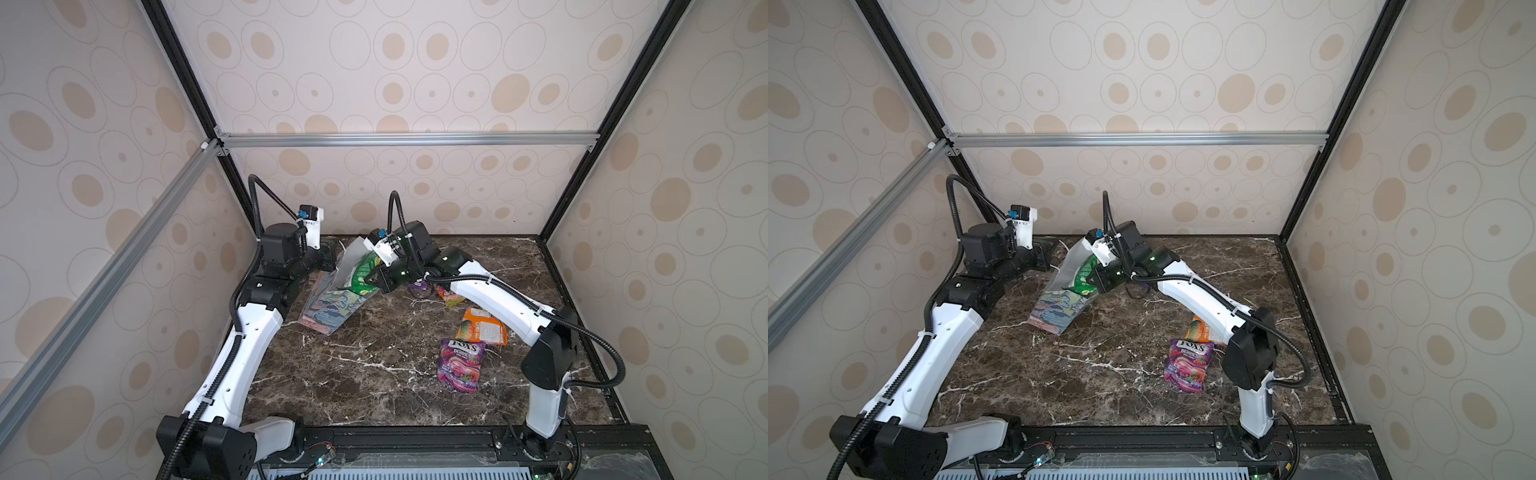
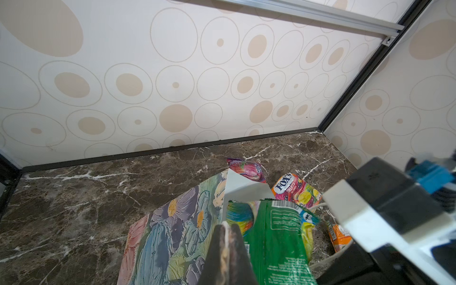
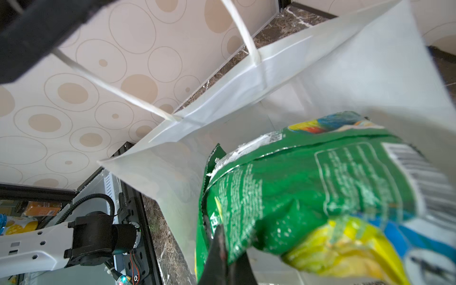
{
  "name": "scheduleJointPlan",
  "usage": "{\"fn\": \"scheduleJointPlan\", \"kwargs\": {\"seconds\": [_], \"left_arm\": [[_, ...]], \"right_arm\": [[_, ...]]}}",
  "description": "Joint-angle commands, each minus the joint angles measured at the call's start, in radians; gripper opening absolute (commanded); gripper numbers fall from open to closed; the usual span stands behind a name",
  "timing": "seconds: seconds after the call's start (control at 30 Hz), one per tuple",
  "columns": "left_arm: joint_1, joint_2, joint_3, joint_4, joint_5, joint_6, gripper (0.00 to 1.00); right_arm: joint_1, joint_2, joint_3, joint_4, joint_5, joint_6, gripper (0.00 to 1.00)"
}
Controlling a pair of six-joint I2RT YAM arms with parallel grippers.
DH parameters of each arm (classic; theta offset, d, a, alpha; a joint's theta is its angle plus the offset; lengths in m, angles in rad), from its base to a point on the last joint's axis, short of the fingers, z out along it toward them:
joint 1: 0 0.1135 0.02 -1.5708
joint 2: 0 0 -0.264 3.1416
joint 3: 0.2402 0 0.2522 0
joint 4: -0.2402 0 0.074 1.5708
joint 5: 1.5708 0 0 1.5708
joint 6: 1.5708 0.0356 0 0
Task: Place the snacks into the paper bag
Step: Place the snack in the paper bag, then pick up the snack from the bottom-center of the table.
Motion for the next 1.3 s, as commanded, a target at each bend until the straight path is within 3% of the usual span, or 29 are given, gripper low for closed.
{"fn": "scheduleJointPlan", "kwargs": {"seconds": [0.0, 0.13, 0.2, 0.27, 0.37, 0.43, 0.5, 0.73, 0.93, 1.1, 1.27], "left_arm": [[0.006, -0.017, 0.001, 0.022, 0.017, -0.005, 0.0], [0.006, -0.021, 0.0, 0.018, 0.01, -0.001, 0.0], [0.006, -0.024, -0.003, 0.019, 0.006, 0.001, 0.0], [0.006, -0.026, -0.004, 0.02, 0.005, 0.001, 0.0], [0.006, -0.029, -0.007, 0.018, 0.001, 0.003, 0.0], [0.006, -0.029, -0.008, 0.018, 0.001, 0.002, 0.0], [0.006, -0.029, -0.008, 0.019, 0.003, 0.002, 0.0], [0.006, -0.029, -0.008, 0.018, -0.007, 0.004, 0.0], [0.006, -0.035, -0.008, 0.017, -0.014, 0.006, 0.0], [0.006, -0.04, -0.009, 0.018, -0.021, 0.006, 0.0], [0.006, -0.039, -0.009, 0.018, -0.016, 0.008, 0.0]], "right_arm": [[0.02, 0.058, 0.088, -0.005, -0.028, -0.009, 0.0], [0.028, 0.132, 0.164, -0.049, -0.006, -0.013, 0.0], [0.028, 0.155, 0.188, -0.062, 0.01, -0.013, 0.06], [0.028, 0.174, 0.21, -0.076, 0.027, -0.015, 0.2], [0.028, 0.187, 0.232, -0.09, 0.033, -0.02, 0.28], [0.028, 0.179, 0.232, -0.084, 0.046, -0.018, 0.45], [0.029, 0.165, 0.231, -0.078, 0.068, -0.019, 0.54], [0.028, 0.007, 0.183, -0.12, 0.239, -0.076, 0.6], [-0.014, -0.275, -0.049, -0.081, 0.446, -0.113, 0.68], [-0.131, -0.446, -0.222, -0.105, 0.512, -0.058, 0.73], [-0.252, -0.51, -0.367, -0.182, 0.495, 0.009, 0.74]]}}
